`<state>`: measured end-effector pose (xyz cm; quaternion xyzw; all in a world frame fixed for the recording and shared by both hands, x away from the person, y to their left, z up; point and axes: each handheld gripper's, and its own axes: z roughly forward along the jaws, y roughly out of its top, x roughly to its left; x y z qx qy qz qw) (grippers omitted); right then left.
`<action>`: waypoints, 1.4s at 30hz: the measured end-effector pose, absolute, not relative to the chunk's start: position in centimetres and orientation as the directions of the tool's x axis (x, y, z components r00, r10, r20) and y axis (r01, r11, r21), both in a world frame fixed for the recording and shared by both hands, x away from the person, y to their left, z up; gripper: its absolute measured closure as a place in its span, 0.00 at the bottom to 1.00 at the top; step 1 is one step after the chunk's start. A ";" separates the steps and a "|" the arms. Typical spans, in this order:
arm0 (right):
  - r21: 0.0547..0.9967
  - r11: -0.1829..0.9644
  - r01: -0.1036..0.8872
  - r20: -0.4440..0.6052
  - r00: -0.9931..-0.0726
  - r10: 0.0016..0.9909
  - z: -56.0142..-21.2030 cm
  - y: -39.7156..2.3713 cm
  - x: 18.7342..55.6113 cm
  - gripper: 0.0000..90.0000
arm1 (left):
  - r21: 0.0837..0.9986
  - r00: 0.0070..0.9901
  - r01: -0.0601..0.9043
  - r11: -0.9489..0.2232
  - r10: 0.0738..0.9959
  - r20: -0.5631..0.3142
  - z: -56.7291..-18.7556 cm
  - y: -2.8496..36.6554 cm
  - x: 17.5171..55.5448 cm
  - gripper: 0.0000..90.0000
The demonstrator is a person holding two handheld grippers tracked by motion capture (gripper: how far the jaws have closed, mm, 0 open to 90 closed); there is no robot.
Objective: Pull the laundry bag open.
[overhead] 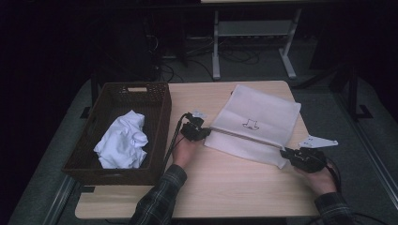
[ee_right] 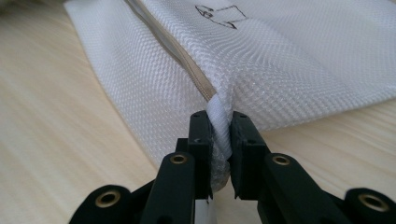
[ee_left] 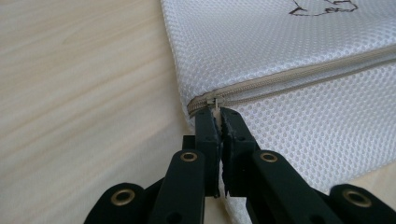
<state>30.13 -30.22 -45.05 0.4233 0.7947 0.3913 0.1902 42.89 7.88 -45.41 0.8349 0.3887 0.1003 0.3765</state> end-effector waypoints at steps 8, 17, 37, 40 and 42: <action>0.789 0.318 0.525 0.009 -0.527 0.850 -45.3 -31.4 32.5 0.87 | 0.721 0.691 0.558 -0.411 0.712 -0.129 -45.3 7.0 44.7 0.96; 0.791 0.300 0.533 0.006 -0.497 0.868 -45.6 -32.5 34.4 0.85 | 0.718 0.701 0.549 -0.428 0.703 -0.118 -45.2 5.8 46.4 0.96; 0.764 0.265 0.588 0.041 -0.454 0.890 -46.3 -32.9 34.5 0.36 | 0.716 0.702 0.558 -0.419 0.698 -0.138 -45.4 7.1 46.2 0.41; 0.765 0.262 0.588 0.046 -0.456 0.889 -46.3 -32.8 34.4 0.28 | 0.708 0.703 0.568 -0.420 0.695 -0.151 -45.4 7.5 45.8 0.34; 0.768 0.262 0.585 0.044 -0.456 0.889 -46.2 -32.6 34.3 0.26 | 0.699 0.702 0.577 -0.423 0.695 -0.158 -45.2 7.8 45.5 0.31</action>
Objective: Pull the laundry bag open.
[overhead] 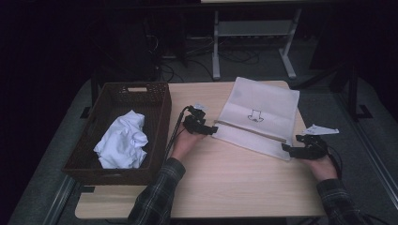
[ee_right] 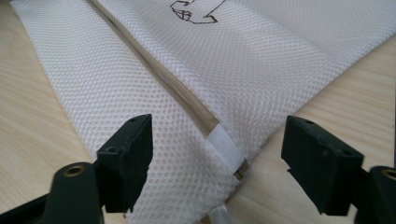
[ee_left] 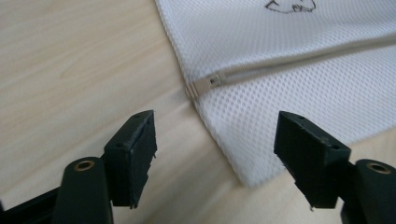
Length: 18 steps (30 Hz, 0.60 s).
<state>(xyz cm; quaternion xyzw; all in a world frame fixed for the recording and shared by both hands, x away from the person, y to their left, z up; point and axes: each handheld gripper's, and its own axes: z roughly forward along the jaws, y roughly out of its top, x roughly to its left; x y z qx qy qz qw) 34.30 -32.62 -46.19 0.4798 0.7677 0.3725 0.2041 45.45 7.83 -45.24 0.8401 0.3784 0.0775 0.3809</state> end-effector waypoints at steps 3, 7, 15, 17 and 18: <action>0.767 0.263 0.585 0.048 -0.461 0.886 -46.1 -32.4 34.1 0.23 | 0.697 0.698 0.591 -0.406 0.690 -0.190 -45.0 8.4 44.9 0.27; 0.763 0.266 0.589 0.051 -0.465 0.884 -46.0 -32.3 33.9 0.21 | 0.693 0.704 0.599 -0.401 0.676 -0.218 -44.7 8.9 43.9 0.24; 0.767 0.276 0.579 0.062 -0.495 0.867 -45.3 -31.6 32.7 0.17 | 0.698 0.733 0.573 -0.431 0.650 -0.200 -43.9 9.7 40.7 0.21; 0.767 0.276 0.579 0.067 -0.501 0.863 -45.2 -31.4 32.4 0.17 | 0.701 0.737 0.570 -0.429 0.644 -0.205 -43.9 9.9 40.0 0.20; 0.768 0.277 0.578 0.068 -0.504 0.861 -45.1 -31.3 32.2 0.17 | 0.701 0.737 0.570 -0.429 0.644 -0.205 -43.9 9.9 40.0 0.20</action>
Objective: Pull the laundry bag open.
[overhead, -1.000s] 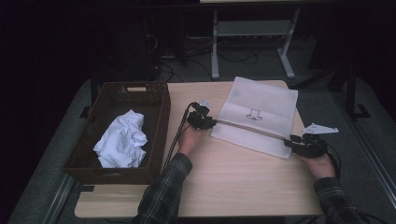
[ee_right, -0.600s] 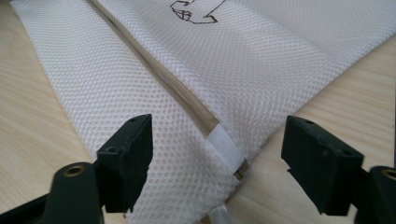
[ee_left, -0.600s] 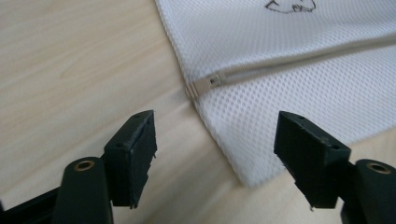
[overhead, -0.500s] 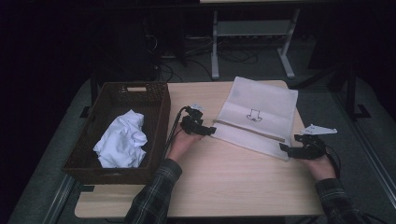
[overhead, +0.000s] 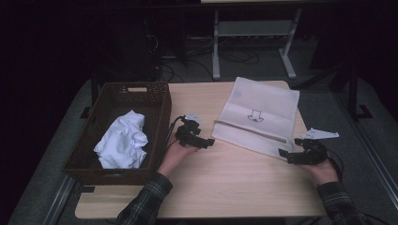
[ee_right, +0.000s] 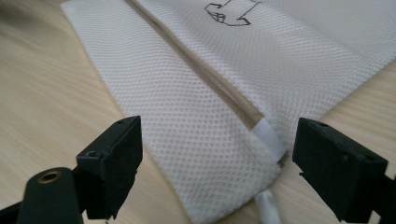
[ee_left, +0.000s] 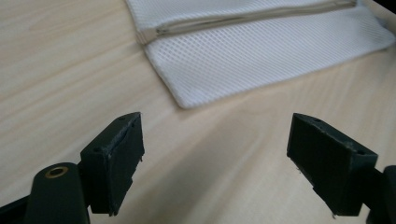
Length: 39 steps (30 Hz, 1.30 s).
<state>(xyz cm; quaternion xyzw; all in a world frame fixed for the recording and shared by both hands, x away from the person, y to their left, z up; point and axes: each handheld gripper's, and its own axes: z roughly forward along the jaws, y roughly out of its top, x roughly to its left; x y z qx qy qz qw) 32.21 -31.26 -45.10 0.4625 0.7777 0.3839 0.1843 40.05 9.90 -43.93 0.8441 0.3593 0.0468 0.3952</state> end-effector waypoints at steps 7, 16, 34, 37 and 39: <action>0.772 0.261 0.580 0.096 -0.512 0.854 -44.9 -30.7 31.4 0.16 | 0.711 0.752 0.550 -0.437 0.630 -0.194 -43.8 10.6 37.6 0.19; 0.772 0.271 0.574 0.088 -0.520 0.850 -44.7 -29.8 29.9 0.16 | 0.721 0.774 0.511 -0.469 0.615 -0.149 -43.6 11.8 34.5 0.19; 0.798 0.280 0.534 0.077 -0.550 0.832 -44.3 -29.1 26.5 0.15 | 0.730 0.779 0.505 -0.461 0.608 -0.154 -44.8 12.5 29.3 0.19; 0.800 0.279 0.532 0.078 -0.552 0.830 -44.3 -28.9 25.9 0.15 | 0.725 0.781 0.501 -0.473 0.608 -0.144 -45.3 12.5 28.6 0.19; 0.802 0.278 0.529 0.076 -0.552 0.831 -44.3 -28.9 25.5 0.15 | 0.722 0.781 0.500 -0.478 0.609 -0.138 -45.5 12.6 28.2 0.19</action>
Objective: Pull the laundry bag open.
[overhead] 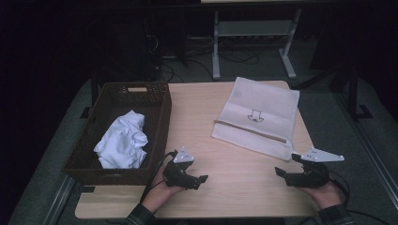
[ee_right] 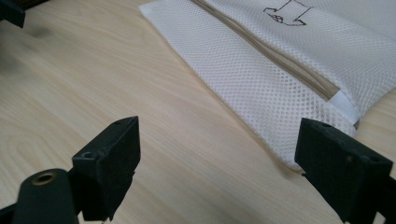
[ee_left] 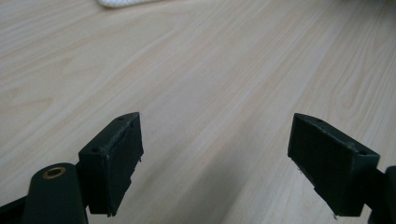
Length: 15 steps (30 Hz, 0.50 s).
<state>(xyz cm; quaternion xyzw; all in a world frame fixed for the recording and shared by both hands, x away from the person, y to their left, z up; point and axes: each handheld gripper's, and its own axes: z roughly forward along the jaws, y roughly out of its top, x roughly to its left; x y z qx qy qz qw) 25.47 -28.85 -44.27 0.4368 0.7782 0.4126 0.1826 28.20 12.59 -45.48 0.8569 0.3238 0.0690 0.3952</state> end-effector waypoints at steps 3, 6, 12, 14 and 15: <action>0.801 0.285 0.527 0.060 -0.544 0.837 -44.3 -28.4 24.9 0.15 | 0.726 0.778 0.505 -0.467 0.610 -0.149 -45.7 12.8 27.7 0.19; 0.802 0.250 0.543 0.129 -0.565 0.815 -44.5 -27.7 24.5 0.15 | 0.725 0.777 0.503 -0.470 0.613 -0.142 -45.8 13.0 27.3 0.19; 0.799 0.290 0.526 0.087 -0.580 0.810 -45.0 -25.9 24.4 0.14 | 0.728 0.781 0.496 -0.473 0.609 -0.137 -45.9 13.5 27.1 0.19; 0.800 0.291 0.525 0.087 -0.581 0.809 -45.3 -25.5 24.4 0.14 | 0.731 0.776 0.500 -0.464 0.615 -0.140 -46.0 13.6 27.3 0.19; 0.799 0.292 0.526 0.088 -0.583 0.807 -45.4 -25.3 24.5 0.14 | 0.733 0.777 0.499 -0.463 0.614 -0.140 -46.0 13.7 27.4 0.19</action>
